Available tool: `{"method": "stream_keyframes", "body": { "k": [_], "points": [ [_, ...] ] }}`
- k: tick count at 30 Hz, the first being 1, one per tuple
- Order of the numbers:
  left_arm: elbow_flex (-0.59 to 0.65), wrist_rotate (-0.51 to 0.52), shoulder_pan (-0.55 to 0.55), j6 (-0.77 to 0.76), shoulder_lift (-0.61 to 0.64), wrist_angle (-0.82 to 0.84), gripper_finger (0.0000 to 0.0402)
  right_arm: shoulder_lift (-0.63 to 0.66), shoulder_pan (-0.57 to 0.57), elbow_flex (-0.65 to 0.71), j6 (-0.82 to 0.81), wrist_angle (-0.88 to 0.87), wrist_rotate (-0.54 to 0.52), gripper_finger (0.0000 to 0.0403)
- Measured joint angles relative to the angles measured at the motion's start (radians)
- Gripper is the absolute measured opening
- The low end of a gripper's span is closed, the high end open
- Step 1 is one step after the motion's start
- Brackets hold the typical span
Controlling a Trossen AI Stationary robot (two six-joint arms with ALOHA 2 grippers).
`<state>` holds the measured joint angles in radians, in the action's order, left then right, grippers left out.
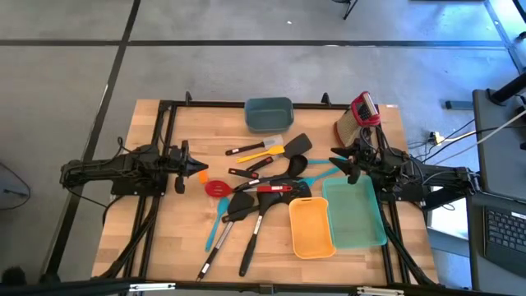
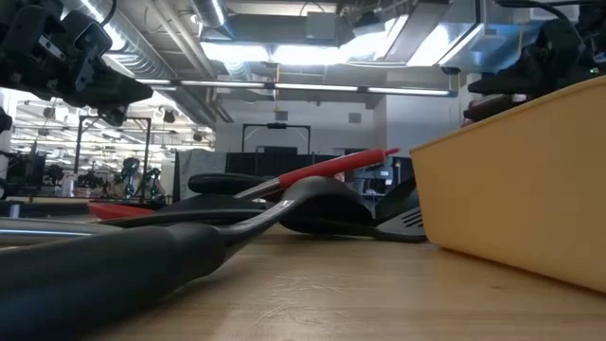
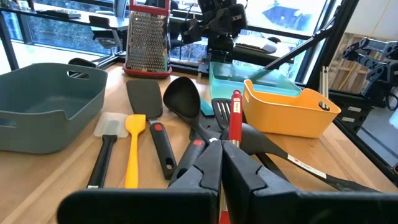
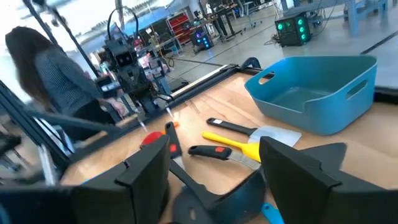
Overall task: Pick & Place Kitchen Items
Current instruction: Put the red serving spoon into the green bin
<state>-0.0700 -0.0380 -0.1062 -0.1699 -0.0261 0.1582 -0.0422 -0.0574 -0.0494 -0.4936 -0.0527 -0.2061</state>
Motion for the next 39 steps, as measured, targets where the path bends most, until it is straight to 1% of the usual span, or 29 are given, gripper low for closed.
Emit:
{"method": "stream_keyframes", "body": {
  "k": [8,13,22,24,28,30,37,39],
  "points": [
    [0.0,0.0,0.0,0.0,0.0,0.0,0.0001,0.0,0.0,0.0,-0.244,0.02,0.0,0.025],
    [0.0,0.0,0.0,0.0,0.0,0.0,0.0001,0.0,0.0,0.0,-0.331,0.019,0.0,0.025],
    [0.0,0.0,0.0,0.0,0.0,0.0,0.0001,0.0,0.0,0.0,-0.337,0.02,-0.009,0.025],
    [0.0,0.008,0.0,0.034,0.0,0.0,0.0001,0.0,0.0,0.0,-0.337,0.02,-0.025,0.025],
    [0.001,0.057,0.0,0.131,0.0,0.0,0.0001,0.0,0.0,0.0,-0.342,0.025,-0.028,0.025],
    [0.001,0.07,0.0,0.147,0.0,-0.001,0.0001,0.0,0.0,0.0,-0.354,0.05,-0.033,0.025],
    [0.001,0.15,0.0,0.15,0.0,-0.006,0.0001,0.0,0.0,0.0,-0.363,0.174,-0.109,0.025],
    [0.001,0.152,0.0,0.149,0.0,-0.011,0.0001,0.0,0.0,0.0,-0.363,0.217,-0.128,0.025]
  ]
}}
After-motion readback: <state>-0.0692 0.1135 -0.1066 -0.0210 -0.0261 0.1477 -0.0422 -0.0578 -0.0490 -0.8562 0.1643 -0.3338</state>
